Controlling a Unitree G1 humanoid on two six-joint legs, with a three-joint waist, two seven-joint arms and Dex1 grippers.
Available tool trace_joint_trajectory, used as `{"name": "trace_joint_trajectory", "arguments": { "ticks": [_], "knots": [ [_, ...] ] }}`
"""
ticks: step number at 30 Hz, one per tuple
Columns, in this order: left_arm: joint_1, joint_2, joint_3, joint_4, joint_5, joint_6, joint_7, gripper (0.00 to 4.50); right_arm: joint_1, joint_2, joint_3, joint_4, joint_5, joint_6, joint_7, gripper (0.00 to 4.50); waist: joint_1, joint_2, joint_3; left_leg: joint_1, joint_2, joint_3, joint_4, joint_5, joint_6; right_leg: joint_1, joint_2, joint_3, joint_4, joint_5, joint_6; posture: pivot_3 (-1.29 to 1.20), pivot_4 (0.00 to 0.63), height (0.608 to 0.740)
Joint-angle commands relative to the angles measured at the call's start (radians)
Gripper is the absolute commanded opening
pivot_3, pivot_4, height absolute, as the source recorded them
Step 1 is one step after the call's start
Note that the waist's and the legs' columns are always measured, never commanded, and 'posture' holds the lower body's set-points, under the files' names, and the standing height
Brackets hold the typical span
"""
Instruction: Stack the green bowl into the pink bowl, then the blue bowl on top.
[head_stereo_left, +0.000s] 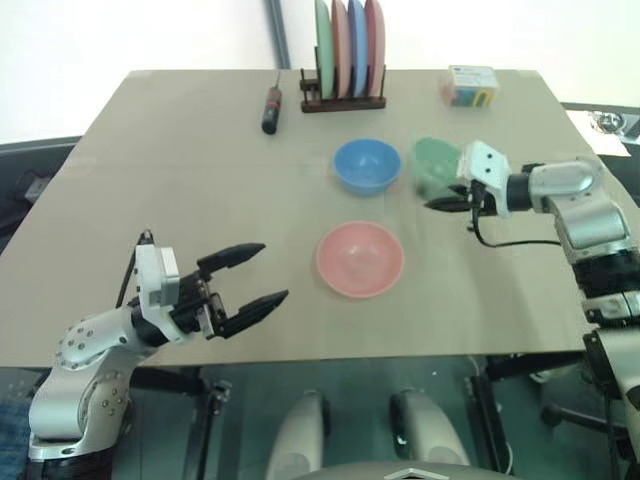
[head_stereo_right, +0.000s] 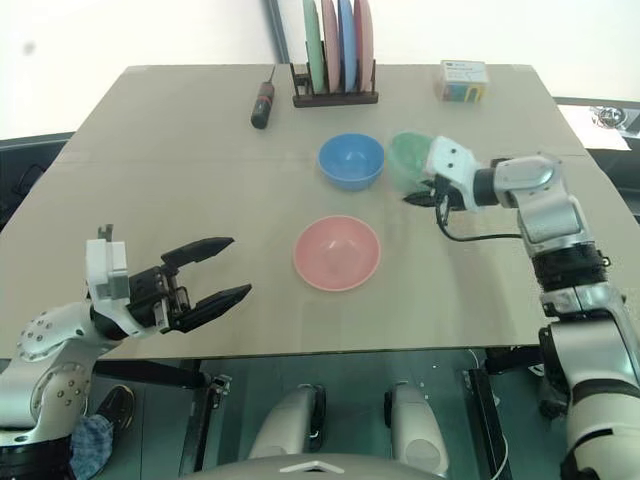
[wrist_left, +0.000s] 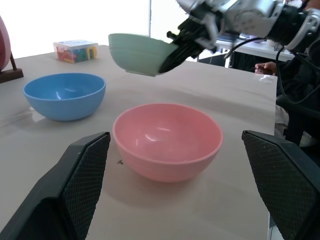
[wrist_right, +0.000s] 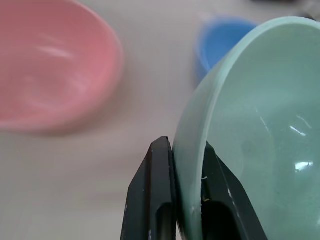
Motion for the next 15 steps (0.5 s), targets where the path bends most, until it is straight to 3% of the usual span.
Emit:
{"name": "trace_joint_trajectory", "arguments": {
  "ticks": [1,6,12,15],
  "knots": [
    [-0.03,0.015,0.007,0.021,-0.024,-0.006,-0.019,4.5,0.03,-0.034,0.016,-0.299,0.1,0.158,0.027,0.01,0.002,0.0,0.0,0.0,0.0,0.0,0.0,0.0,0.0,0.0,0.0,0.0,0.0,0.0,0.0,0.0,0.15,0.74],
    [-0.059,0.013,-0.001,0.047,-0.032,0.003,-0.028,4.5,0.042,-0.017,0.072,-0.472,0.115,0.262,-0.039,0.01,-0.002,-0.001,0.0,0.001,0.0,0.0,0.0,0.0,0.0,0.0,0.0,0.0,0.0,-0.002,-0.003,0.0,0.15,0.74],
    [-0.08,0.008,-0.011,0.071,-0.005,-0.015,-0.03,4.5,0.037,0.005,0.115,-0.497,0.089,0.296,-0.125,0.01,0.0,-0.001,0.0,0.0,0.0,0.0,0.001,0.0,0.0,0.0,0.0,0.0,0.0,-0.002,-0.003,0.0,0.15,0.74],
    [-0.083,0.007,-0.011,0.073,-0.006,-0.018,-0.028,4.5,0.028,0.003,0.126,-0.495,0.095,0.301,-0.132,1.08,0.0,-0.001,0.0,0.0,0.0,0.0,0.001,0.0,0.0,0.0,0.0,0.0,0.0,-0.002,-0.003,0.0,0.15,0.74]
  ]
}}
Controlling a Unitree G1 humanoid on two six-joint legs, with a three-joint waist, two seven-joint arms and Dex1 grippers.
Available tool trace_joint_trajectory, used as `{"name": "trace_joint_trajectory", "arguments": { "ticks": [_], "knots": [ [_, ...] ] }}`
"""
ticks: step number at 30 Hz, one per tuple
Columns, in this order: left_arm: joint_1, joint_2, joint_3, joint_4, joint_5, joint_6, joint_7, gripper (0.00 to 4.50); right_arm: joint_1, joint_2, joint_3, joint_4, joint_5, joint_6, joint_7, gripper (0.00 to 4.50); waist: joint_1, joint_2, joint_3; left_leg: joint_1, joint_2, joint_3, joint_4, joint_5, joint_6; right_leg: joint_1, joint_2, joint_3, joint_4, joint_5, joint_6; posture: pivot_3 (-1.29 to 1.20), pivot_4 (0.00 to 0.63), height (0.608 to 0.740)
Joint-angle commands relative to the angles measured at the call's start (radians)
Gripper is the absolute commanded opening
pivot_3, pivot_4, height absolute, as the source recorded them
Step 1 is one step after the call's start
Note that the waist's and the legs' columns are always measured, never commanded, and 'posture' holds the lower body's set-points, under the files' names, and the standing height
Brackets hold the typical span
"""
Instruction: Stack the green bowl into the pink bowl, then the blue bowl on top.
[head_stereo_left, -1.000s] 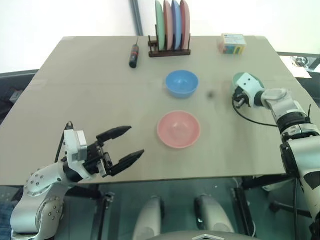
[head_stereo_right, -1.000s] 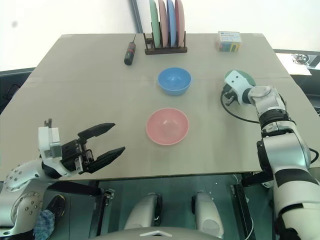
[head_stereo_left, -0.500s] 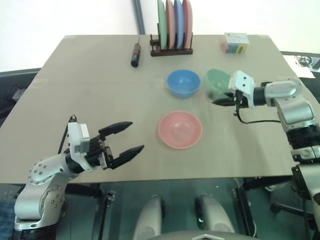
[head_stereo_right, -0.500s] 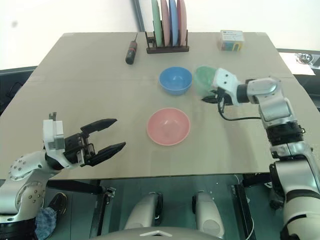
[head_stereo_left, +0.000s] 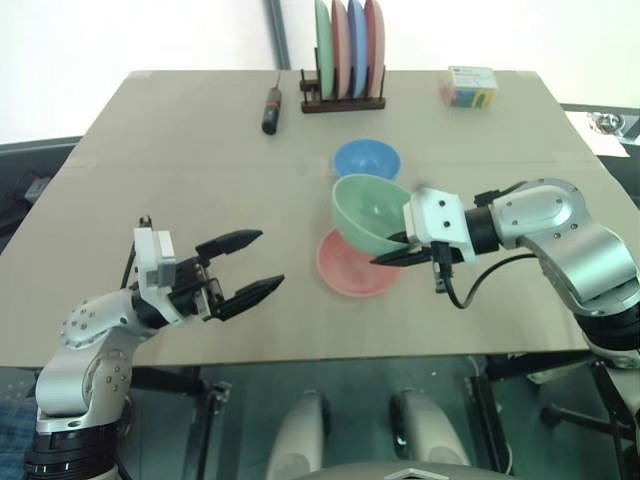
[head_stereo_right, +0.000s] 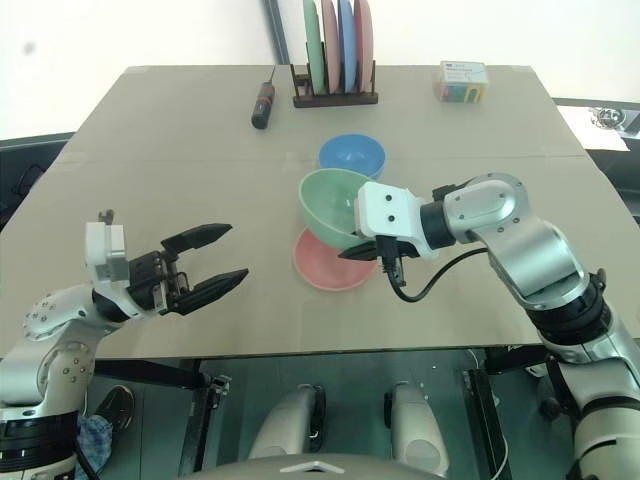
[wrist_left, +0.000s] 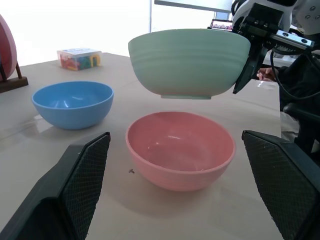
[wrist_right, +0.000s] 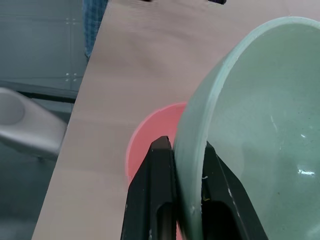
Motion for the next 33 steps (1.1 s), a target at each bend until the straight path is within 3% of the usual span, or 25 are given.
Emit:
{"name": "trace_joint_trajectory", "arguments": {
  "ticks": [1,3,8,9,18,30,33],
  "knots": [
    [-0.006,0.002,0.004,-0.002,-0.003,-0.021,-0.004,4.5,-0.021,-0.001,-0.002,-0.029,0.014,0.015,-0.014,1.49,0.0,0.0,0.0,0.0,0.0,0.0,0.0,0.0,0.0,0.0,0.0,0.0,0.0,0.0,0.0,0.0,0.15,0.74],
    [0.0,0.0,0.005,-0.002,-0.002,-0.026,-0.004,4.5,-0.024,0.001,0.0,-0.029,0.025,0.022,-0.012,2.02,-0.001,0.0,0.0,0.0,0.0,0.0,0.0,0.0,0.0,0.0,0.0,0.0,0.0,0.0,0.0,0.0,0.15,0.74],
    [0.004,-0.012,0.009,-0.001,0.004,-0.04,0.018,4.5,-0.052,0.011,-0.015,-0.013,0.016,0.02,-0.059,4.24,-0.002,0.0,0.0,0.0,0.0,0.0,0.0,0.0,0.0,0.0,0.0,0.0,0.0,0.0,0.0,0.0,0.15,0.74],
    [0.002,-0.017,0.012,0.001,0.008,-0.047,0.028,4.5,-0.062,0.012,-0.019,0.003,0.011,0.02,-0.068,4.36,-0.002,0.0,0.0,0.0,0.0,0.0,0.0,0.0,0.0,0.0,0.0,0.0,0.0,0.0,0.0,0.0,0.15,0.74],
    [-0.075,-0.078,0.041,0.074,0.087,-0.096,0.23,4.5,-0.218,0.102,0.023,0.425,-0.132,-0.171,-0.157,4.36,-0.004,-0.001,-0.001,0.0,0.0,0.0,0.0,0.0,0.0,0.0,0.0,0.0,0.0,0.002,0.002,0.0,0.15,0.74],
    [-0.127,-0.073,0.058,0.23,0.233,-0.208,0.361,4.5,-0.546,0.437,0.042,1.424,-0.332,-0.625,-0.345,4.36,-0.005,-0.001,0.0,-0.001,-0.001,0.0,-0.004,0.0,0.0,-0.002,0.0,0.0,-0.001,0.003,0.003,0.0,0.15,0.74],
    [-0.131,-0.071,0.057,0.252,0.249,-0.226,0.372,4.5,-0.596,0.489,0.034,1.583,-0.37,-0.674,-0.423,4.36,-0.006,-0.001,0.0,0.0,-0.001,0.0,-0.006,0.0,0.0,-0.003,0.0,0.001,-0.001,0.003,0.003,0.0,0.15,0.74]
  ]
}}
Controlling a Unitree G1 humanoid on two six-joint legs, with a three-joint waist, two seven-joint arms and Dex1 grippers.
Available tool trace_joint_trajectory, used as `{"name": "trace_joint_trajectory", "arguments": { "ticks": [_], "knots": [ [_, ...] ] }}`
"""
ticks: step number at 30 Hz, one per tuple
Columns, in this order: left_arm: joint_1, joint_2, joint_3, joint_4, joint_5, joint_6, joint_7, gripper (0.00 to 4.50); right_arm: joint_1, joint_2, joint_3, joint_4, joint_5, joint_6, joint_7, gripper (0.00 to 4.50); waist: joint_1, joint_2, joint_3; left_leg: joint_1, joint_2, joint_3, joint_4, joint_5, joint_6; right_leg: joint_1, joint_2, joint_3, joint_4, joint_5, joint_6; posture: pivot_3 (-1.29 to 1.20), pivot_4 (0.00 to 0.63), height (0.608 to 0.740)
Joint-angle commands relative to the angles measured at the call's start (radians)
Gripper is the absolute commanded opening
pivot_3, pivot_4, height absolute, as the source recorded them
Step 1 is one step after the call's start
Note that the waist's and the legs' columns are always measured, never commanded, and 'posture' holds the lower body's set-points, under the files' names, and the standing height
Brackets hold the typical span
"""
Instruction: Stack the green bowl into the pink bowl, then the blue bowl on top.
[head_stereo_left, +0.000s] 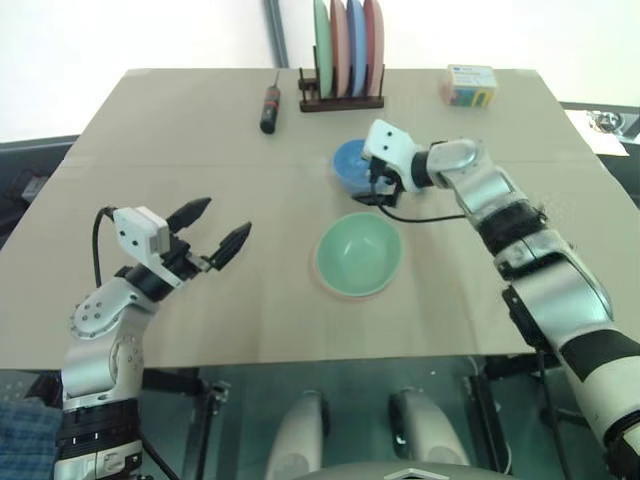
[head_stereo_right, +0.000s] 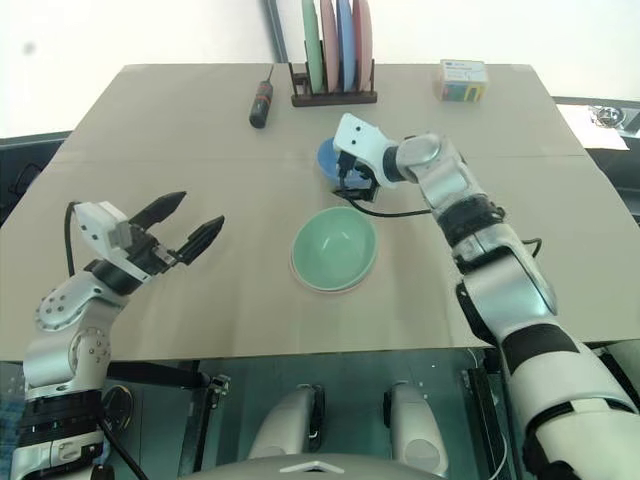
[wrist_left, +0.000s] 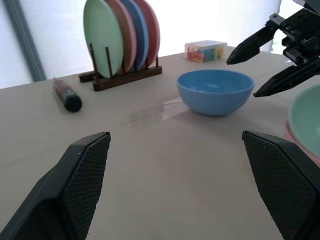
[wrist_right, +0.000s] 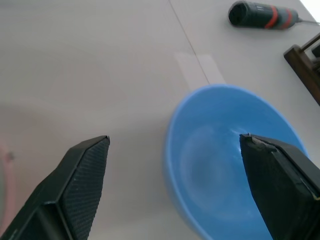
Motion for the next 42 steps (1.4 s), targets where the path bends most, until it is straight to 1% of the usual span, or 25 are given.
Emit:
{"name": "trace_joint_trajectory", "arguments": {
  "ticks": [1,3,7,9,10,11,12,16,17,23,25,28,30,32,36,38,42],
  "knots": [
    [-0.013,0.014,0.024,0.011,0.017,-0.044,0.013,4.5,-0.068,0.043,-0.026,0.158,-0.049,-0.081,-0.099,4.36,0.001,0.0,0.0,0.0,0.0,0.0,0.0,0.0,0.0,0.0,0.0,0.0,0.0,0.0,0.0,0.0,0.15,0.74],
    [-0.012,0.015,0.023,0.012,0.015,-0.047,0.012,4.5,-0.082,0.063,-0.033,0.212,-0.065,-0.09,-0.121,4.36,0.002,0.0,0.0,0.0,0.0,0.0,-0.001,0.0,0.0,0.0,0.0,0.0,0.0,0.0,0.0,0.0,0.15,0.74],
    [-0.006,0.018,0.016,-0.004,0.003,-0.042,-0.004,4.5,-0.089,0.09,-0.046,0.267,-0.092,-0.092,-0.152,3.41,0.0,0.0,0.0,0.0,0.0,0.0,-0.001,0.0,0.0,-0.001,0.0,0.0,0.0,0.0,0.0,0.0,0.15,0.74],
    [-0.003,0.02,0.013,-0.008,-0.001,-0.041,-0.013,4.5,-0.092,0.096,-0.053,0.276,-0.104,-0.095,-0.161,2.69,-0.001,0.0,0.0,0.0,0.0,0.0,-0.001,0.0,0.0,-0.001,0.0,0.0,0.0,0.0,0.0,0.0,0.15,0.74],
    [-0.001,0.02,0.014,-0.01,-0.001,-0.04,-0.015,4.5,-0.095,0.1,-0.059,0.278,-0.107,-0.095,-0.16,2.2,-0.001,0.0,0.0,0.0,0.0,0.0,-0.001,0.0,0.0,-0.001,0.0,0.0,0.001,0.0,0.0,0.0,0.15,0.74],
    [0.001,0.021,0.015,-0.012,-0.001,-0.039,-0.015,4.5,-0.098,0.103,-0.065,0.279,-0.11,-0.095,-0.158,1.99,-0.002,0.0,0.0,0.0,0.0,0.0,-0.001,0.0,0.0,-0.001,0.0,0.0,0.001,0.0,0.0,0.0,0.15,0.74],
    [0.002,0.022,0.016,-0.012,-0.001,-0.038,-0.016,4.5,-0.101,0.106,-0.071,0.281,-0.113,-0.096,-0.158,1.55,-0.003,0.0,0.0,0.0,0.0,0.0,-0.001,0.0,0.0,-0.001,0.0,0.0,0.001,0.0,0.0,0.0,0.15,0.74],
    [0.006,0.024,0.016,-0.012,-0.004,-0.038,-0.021,4.5,-0.103,0.11,-0.085,0.282,-0.128,-0.1,-0.156,0.1,-0.002,0.0,0.0,0.0,0.0,0.0,-0.001,0.0,0.0,-0.001,0.0,0.0,0.001,0.0,0.0,0.0,0.15,0.74],
    [0.007,0.024,0.016,-0.014,-0.005,-0.038,-0.022,4.5,-0.103,0.111,-0.087,0.282,-0.132,-0.102,-0.154,0.02,-0.002,0.0,0.0,0.0,0.0,0.0,-0.001,0.0,0.0,-0.001,0.0,0.0,0.001,0.0,0.0,0.0,0.15,0.74],
    [0.005,0.024,0.007,-0.014,-0.019,-0.037,-0.047,4.5,-0.127,0.098,-0.089,0.252,-0.155,-0.17,-0.126,0.02,-0.002,0.0,0.0,0.0,0.0,0.0,-0.001,0.0,0.0,-0.001,0.0,0.0,0.001,0.0,0.0,0.0,0.15,0.74],
    [0.009,0.026,0.0,-0.021,-0.032,-0.033,-0.072,4.5,-0.136,0.087,-0.085,0.23,-0.16,-0.202,-0.082,0.02,-0.002,0.001,0.0,0.0,0.0,0.0,-0.001,0.0,0.0,-0.001,0.0,0.0,0.001,0.0,0.0,0.0,0.15,0.74],
    [0.014,0.032,-0.019,-0.035,-0.054,-0.024,-0.124,4.5,-0.135,0.054,-0.088,0.135,-0.137,-0.243,0.065,0.02,-0.002,0.001,0.001,0.0,0.0,0.0,-0.001,0.0,0.0,-0.001,0.0,0.0,0.001,0.0,0.0,0.0,0.15,0.74],
    [0.014,0.045,-0.039,-0.033,-0.059,-0.026,-0.177,4.5,-0.082,0.004,-0.072,-0.05,-0.105,-0.239,0.227,0.02,-0.002,0.001,0.001,0.0,0.0,0.0,-0.001,0.0,0.0,-0.001,0.0,0.0,0.001,0.0,0.0,0.0,0.15,0.74],
    [0.008,0.055,-0.053,-0.022,-0.06,-0.025,-0.215,4.5,-0.008,-0.048,-0.055,-0.27,-0.068,-0.182,0.361,0.02,0.002,0.001,0.001,0.0,0.0,-0.001,-0.001,0.0,0.0,-0.001,0.0,-0.001,0.0,0.0,0.0,0.0,0.15,0.74],
    [-0.025,0.078,-0.088,0.014,-0.056,-0.028,-0.3,4.5,0.166,-0.174,-0.036,-0.778,0.044,0.06,0.566,0.02,0.007,0.001,0.001,-0.001,0.0,-0.003,-0.001,0.0,0.0,0.001,-0.001,-0.002,0.0,0.0,0.0,0.0,0.15,0.74],
    [-0.044,0.088,-0.107,0.035,-0.052,-0.035,-0.343,4.5,0.226,-0.227,-0.037,-0.976,0.108,0.198,0.621,0.02,0.007,0.002,0.001,-0.001,0.0,-0.003,-0.001,0.0,0.0,0.001,-0.001,-0.003,0.0,0.0,0.0,0.0,0.15,0.74],
    [-0.078,0.093,-0.127,0.054,-0.071,-0.019,-0.406,4.5,0.284,-0.298,-0.036,-1.194,0.182,0.371,0.657,0.02,0.0,0.002,0.002,0.001,0.0,-0.002,0.0,0.0,0.0,0.0,0.0,-0.002,0.002,0.0,0.0,0.0,0.15,0.74]
  ]
}}
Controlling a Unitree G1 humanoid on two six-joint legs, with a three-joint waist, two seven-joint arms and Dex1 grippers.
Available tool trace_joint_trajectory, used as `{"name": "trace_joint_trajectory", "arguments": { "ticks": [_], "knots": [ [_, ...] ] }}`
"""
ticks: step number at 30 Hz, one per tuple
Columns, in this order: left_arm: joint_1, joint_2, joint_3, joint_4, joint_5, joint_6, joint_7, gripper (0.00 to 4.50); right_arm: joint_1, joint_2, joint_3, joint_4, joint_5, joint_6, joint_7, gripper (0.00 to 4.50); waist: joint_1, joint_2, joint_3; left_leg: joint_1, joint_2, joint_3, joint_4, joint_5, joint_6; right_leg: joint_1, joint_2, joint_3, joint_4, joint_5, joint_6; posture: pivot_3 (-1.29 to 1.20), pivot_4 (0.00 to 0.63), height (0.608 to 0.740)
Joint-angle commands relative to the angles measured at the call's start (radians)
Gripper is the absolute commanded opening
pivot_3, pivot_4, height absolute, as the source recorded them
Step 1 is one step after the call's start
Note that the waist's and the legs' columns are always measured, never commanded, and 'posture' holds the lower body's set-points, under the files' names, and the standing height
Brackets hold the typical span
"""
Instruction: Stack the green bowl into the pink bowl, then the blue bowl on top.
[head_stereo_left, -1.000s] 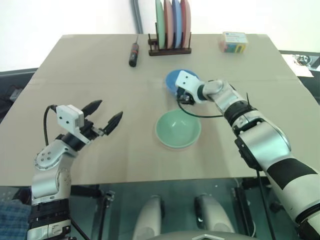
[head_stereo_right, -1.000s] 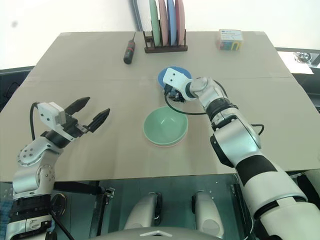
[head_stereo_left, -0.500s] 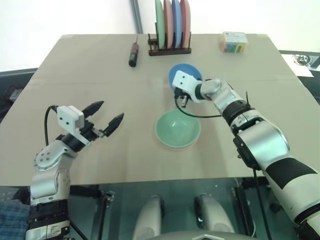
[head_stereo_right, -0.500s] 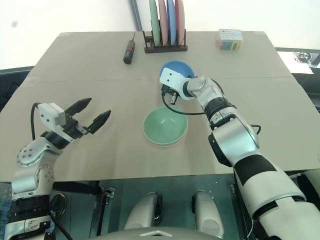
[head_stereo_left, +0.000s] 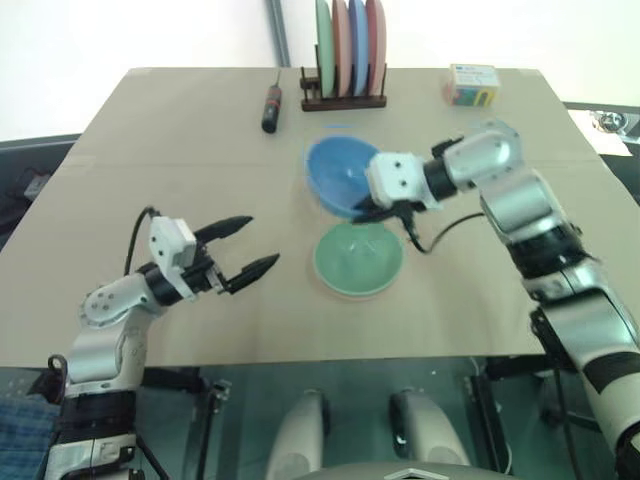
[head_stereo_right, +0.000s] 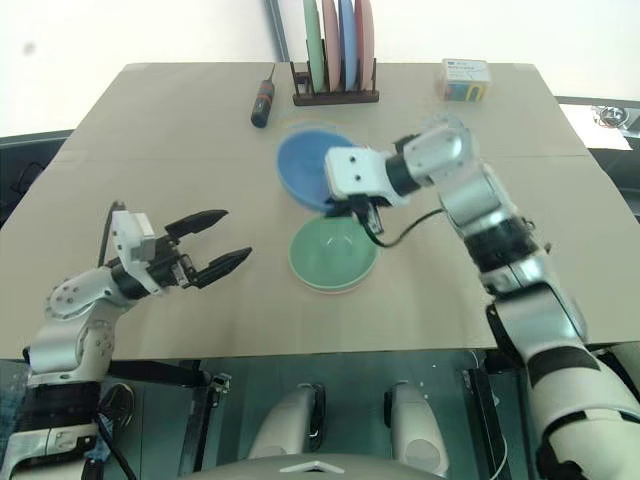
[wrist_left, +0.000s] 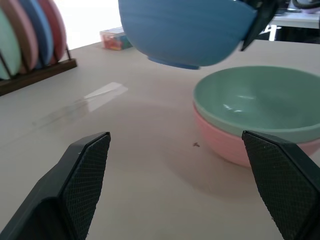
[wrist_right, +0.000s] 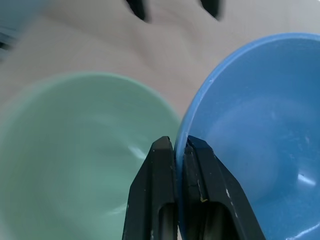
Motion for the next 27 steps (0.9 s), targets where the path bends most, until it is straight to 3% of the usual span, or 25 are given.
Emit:
{"name": "trace_joint_trajectory", "arguments": {
  "ticks": [1,2,3,4,5,7,8,9,11,18,27],
  "knots": [
    [-0.042,0.016,-0.018,0.004,-0.032,0.005,-0.069,4.5,0.018,-0.056,-0.014,-0.231,0.089,0.157,0.028,0.02,0.0,0.0,0.0,0.001,0.0,0.0,0.0,0.0,0.0,0.0,0.0,0.0,0.0,0.0,0.0,0.0,0.15,0.74],
    [-0.055,0.017,-0.025,0.012,-0.03,0.005,-0.082,4.5,0.024,-0.068,-0.012,-0.262,0.103,0.186,0.025,0.86,0.0,0.0,0.0,0.001,0.001,-0.001,0.0,0.0,0.0,0.0,0.001,-0.001,0.0,0.0,0.0,0.0,0.15,0.74],
    [-0.065,0.017,-0.031,0.019,-0.028,0.006,-0.091,4.5,0.029,-0.079,-0.009,-0.286,0.113,0.207,0.021,0.97,0.001,0.0,0.0,0.001,0.001,0.0,0.0,0.0,0.0,0.0,0.001,0.0,0.0,0.0,0.0,0.0,0.15,0.74],
    [-0.074,0.017,-0.036,0.024,-0.027,0.006,-0.102,4.5,0.033,-0.089,-0.006,-0.305,0.121,0.223,0.021,1.51,0.001,0.0,0.0,0.0,0.001,0.0,0.001,0.0,0.0,0.0,0.001,0.0,0.0,0.0,0.0,0.0,0.15,0.74],
    [-0.081,0.017,-0.04,0.031,-0.026,0.008,-0.11,4.5,0.036,-0.098,-0.003,-0.317,0.127,0.234,0.019,1.66,0.002,-0.001,0.0,0.0,0.001,0.0,0.001,0.0,0.0,0.0,0.001,0.0,0.0,0.0,0.0,0.0,0.15,0.74],
    [-0.094,0.017,-0.047,0.041,-0.022,0.007,-0.121,4.5,0.041,-0.111,0.0,-0.338,0.139,0.253,0.012,2.38,0.002,-0.001,0.0,0.0,0.001,0.0,0.002,0.0,0.0,0.001,0.001,0.0,0.0,0.0,0.0,0.0,0.15,0.74],
    [-0.1,0.017,-0.05,0.049,-0.018,0.004,-0.124,4.5,0.042,-0.115,-0.002,-0.346,0.143,0.26,-0.001,2.38,0.002,-0.001,0.0,-0.001,0.001,0.0,0.002,0.0,0.0,0.0,0.001,0.0,-0.001,0.0,0.0,0.0,0.15,0.74],
    [-0.105,0.015,-0.052,0.055,-0.014,0.001,-0.125,4.5,0.043,-0.115,-0.008,-0.351,0.144,0.265,-0.021,2.82,0.002,-0.001,0.0,-0.001,0.001,0.0,0.002,0.0,0.0,0.0,0.001,0.0,-0.001,0.0,0.0,0.0,0.15,0.74],
    [-0.109,0.015,-0.058,0.052,0.001,0.005,-0.107,4.5,0.048,-0.121,-0.048,-0.355,0.165,0.303,-0.062,3.21,0.002,-0.001,0.0,-0.001,0.001,0.0,0.002,0.0,0.0,0.0,0.001,0.0,-0.001,0.0,0.0,0.0,0.15,0.74],
    [-0.02,0.031,-0.016,-0.083,-0.009,0.077,-0.014,4.5,0.216,-0.202,-0.289,-0.328,0.297,0.376,-0.183,3.21,0.01,-0.003,-0.002,-0.001,0.001,0.0,0.002,0.0,0.0,0.001,0.0,-0.001,-0.003,0.0,0.0,0.0,0.15,0.74],
    [0.233,0.059,0.127,-0.279,-0.077,0.138,0.052,4.5,0.592,-0.283,-0.599,-0.117,0.412,0.089,-0.155,3.21,0.008,-0.003,-0.001,0.0,0.001,0.002,0.001,0.0,0.0,0.001,0.0,0.001,-0.003,0.0,0.0,0.0,0.15,0.74]
  ]
}}
